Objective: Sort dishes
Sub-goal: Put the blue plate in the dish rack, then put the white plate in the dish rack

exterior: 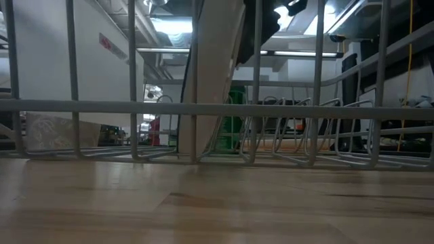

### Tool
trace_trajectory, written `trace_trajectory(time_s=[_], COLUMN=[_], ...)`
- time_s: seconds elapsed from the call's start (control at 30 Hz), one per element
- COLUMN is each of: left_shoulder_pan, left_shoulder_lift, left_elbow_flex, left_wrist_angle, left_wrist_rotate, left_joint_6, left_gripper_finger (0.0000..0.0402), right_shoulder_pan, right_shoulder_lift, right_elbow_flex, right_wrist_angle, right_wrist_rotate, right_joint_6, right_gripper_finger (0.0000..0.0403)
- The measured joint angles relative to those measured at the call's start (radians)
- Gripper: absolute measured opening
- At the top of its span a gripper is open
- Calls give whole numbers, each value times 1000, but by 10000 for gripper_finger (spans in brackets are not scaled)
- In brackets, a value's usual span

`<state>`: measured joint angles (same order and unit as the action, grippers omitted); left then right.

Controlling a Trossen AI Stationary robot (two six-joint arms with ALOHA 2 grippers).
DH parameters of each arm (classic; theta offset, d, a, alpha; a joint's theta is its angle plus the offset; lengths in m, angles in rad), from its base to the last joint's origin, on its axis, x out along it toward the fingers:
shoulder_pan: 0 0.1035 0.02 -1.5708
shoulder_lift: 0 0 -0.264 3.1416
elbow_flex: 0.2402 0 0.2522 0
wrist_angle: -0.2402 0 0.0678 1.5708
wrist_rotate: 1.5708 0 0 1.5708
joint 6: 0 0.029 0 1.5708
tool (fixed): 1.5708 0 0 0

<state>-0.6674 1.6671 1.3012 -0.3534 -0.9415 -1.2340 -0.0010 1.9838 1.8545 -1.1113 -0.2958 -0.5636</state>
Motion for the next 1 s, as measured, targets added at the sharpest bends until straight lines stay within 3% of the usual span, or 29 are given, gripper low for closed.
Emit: trace_trajectory(time_s=[0.17, 0.3, 0.43, 0.67, 0.9, 1.0], left_shoulder_pan=[-9, -9, 2, 65, 187, 258], left_shoulder_lift=[-47, -84, -116, -143, -163, -184], left_elbow_flex=[-1, -1, -1, -2, -2, -2], left_wrist_angle=[-61, -123, -203, -321, -354, -352], left_wrist_rotate=[-3, -11, -40, -142, -103, -8], left_joint_6=[18, 104, 232, 543, 733, 804], left_gripper_finger=[116, 110, 104, 100, 100, 100], right_shoulder_pan=[0, 1, 0, 0, -4, -17], right_shoulder_lift=[-5, -8, -8, -8, -8, -67], right_elbow_flex=[-1, 26, 79, 245, 486, 475], right_wrist_angle=[-5, -47, -103, -272, -465, -418], right_wrist_rotate=[14, 139, 252, 335, 438, 443], right_joint_6=[1, 6, 7, 53, 196, 238], right_gripper_finger=[115, 115, 115, 115, 115, 115])
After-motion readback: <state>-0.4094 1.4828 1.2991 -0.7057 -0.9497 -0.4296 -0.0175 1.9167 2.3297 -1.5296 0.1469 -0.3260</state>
